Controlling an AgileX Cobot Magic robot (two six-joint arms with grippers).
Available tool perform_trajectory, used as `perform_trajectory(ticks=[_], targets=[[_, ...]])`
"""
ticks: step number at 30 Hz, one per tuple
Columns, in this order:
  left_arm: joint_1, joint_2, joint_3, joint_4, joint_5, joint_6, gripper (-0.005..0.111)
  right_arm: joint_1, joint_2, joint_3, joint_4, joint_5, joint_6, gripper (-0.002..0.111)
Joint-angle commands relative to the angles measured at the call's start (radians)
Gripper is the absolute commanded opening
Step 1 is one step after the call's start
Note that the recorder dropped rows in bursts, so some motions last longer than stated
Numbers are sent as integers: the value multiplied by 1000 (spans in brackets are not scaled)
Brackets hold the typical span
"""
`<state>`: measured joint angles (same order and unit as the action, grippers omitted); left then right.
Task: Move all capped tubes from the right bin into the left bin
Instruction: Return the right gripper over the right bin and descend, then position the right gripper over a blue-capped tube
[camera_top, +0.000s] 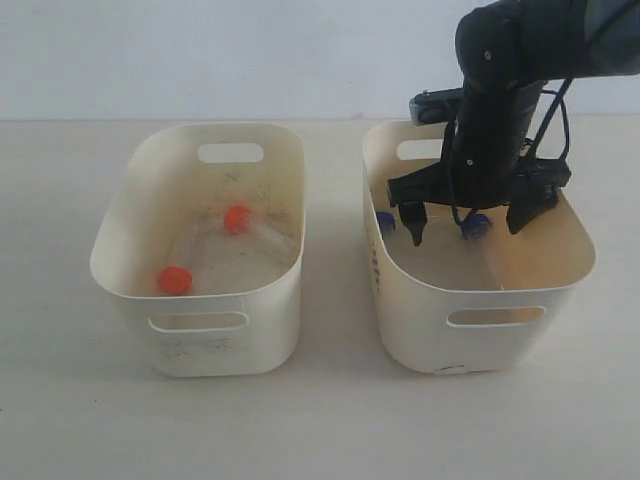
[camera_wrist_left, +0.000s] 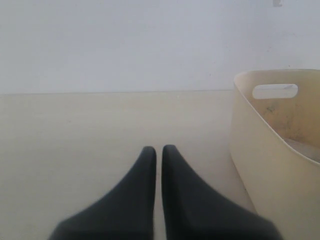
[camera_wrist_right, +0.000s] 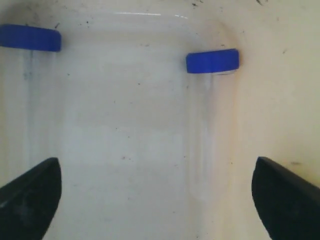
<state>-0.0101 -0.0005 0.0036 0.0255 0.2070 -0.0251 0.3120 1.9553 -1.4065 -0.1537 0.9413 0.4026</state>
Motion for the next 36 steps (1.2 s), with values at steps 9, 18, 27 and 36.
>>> perform_trajectory(ticks=[9,18,27,36], targets=[[0,0,-4,-6,-4,-10,4,-1,-3,0,-9,6,2,105],[0,0,-4,-6,-4,-10,4,-1,-20,0,-9,14,-2,105],[0,0,-4,-6,-4,-10,4,9,-69,0,-5,32,15,105],[0,0,-4,-6,-4,-10,4,49,-67,0,-38,9,35,105]])
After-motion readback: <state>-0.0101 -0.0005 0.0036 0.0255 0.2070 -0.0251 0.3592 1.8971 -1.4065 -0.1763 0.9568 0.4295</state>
